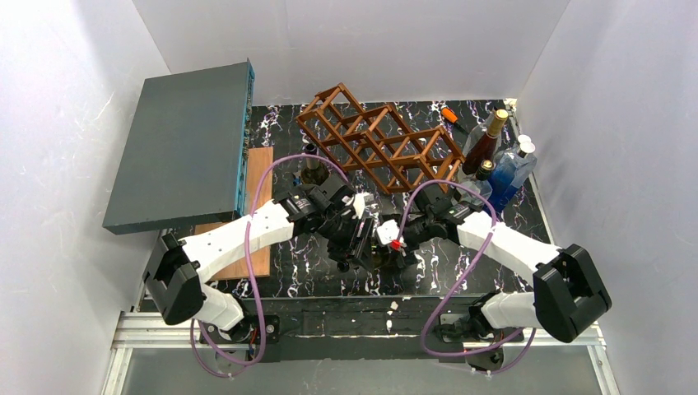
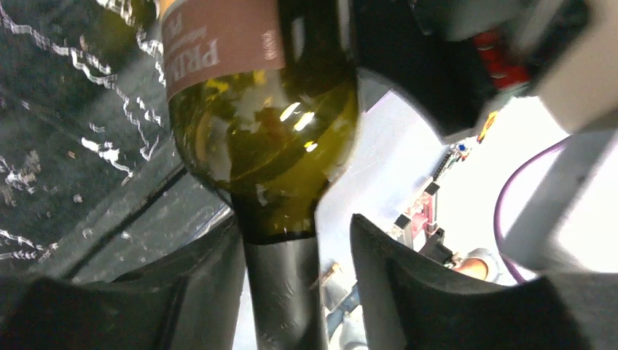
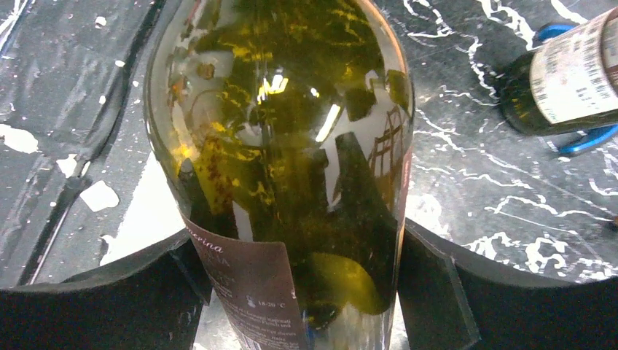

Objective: Take the wine bottle off the wine rack
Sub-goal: Pick up the wine bottle from the wine rack.

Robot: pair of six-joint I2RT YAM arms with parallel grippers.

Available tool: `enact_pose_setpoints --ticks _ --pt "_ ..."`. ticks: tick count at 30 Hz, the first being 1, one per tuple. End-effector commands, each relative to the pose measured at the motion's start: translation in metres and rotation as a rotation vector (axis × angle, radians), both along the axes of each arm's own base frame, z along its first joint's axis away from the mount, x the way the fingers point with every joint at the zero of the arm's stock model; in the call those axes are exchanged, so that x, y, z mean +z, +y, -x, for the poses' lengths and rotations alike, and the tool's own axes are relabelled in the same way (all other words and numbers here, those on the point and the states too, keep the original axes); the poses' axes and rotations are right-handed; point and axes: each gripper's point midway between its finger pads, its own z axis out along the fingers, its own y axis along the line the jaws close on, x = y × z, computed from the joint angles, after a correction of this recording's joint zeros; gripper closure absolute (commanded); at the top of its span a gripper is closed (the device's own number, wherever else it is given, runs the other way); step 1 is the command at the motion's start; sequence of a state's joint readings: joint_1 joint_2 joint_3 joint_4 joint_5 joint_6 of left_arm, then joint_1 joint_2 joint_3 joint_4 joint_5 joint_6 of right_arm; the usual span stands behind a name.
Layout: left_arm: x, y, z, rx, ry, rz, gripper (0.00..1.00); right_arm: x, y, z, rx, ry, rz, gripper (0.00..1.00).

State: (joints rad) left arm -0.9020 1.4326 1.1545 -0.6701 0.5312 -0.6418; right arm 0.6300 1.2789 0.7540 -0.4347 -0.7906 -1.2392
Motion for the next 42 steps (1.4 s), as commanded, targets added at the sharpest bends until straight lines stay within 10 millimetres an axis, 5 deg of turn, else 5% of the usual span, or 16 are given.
enact_pose_setpoints --ticks 1,12,25,30,42 --pt "0.030 -0.013 -0.010 0.008 -0.067 0.159 0.40 0.002 0.006 0.011 0.036 0.054 -0.036 0.67" --pt "0.041 0.001 -0.019 0.063 -0.180 0.206 0.03 0.020 0.002 0.014 0.025 0.130 -0.114 0.73" --pt "0.108 0.002 -0.050 0.164 -0.513 0.494 0.02 0.052 -0.007 0.006 -0.028 0.230 -0.238 0.76" --pt "0.115 0.015 -0.075 0.237 -0.758 0.525 0.02 0.062 -0.008 0.003 -0.052 0.284 -0.281 0.77" --pt "0.151 0.004 -0.076 0.182 -1.005 0.692 0.02 0.075 -0.006 -0.010 -0.123 0.416 -0.341 0.78"
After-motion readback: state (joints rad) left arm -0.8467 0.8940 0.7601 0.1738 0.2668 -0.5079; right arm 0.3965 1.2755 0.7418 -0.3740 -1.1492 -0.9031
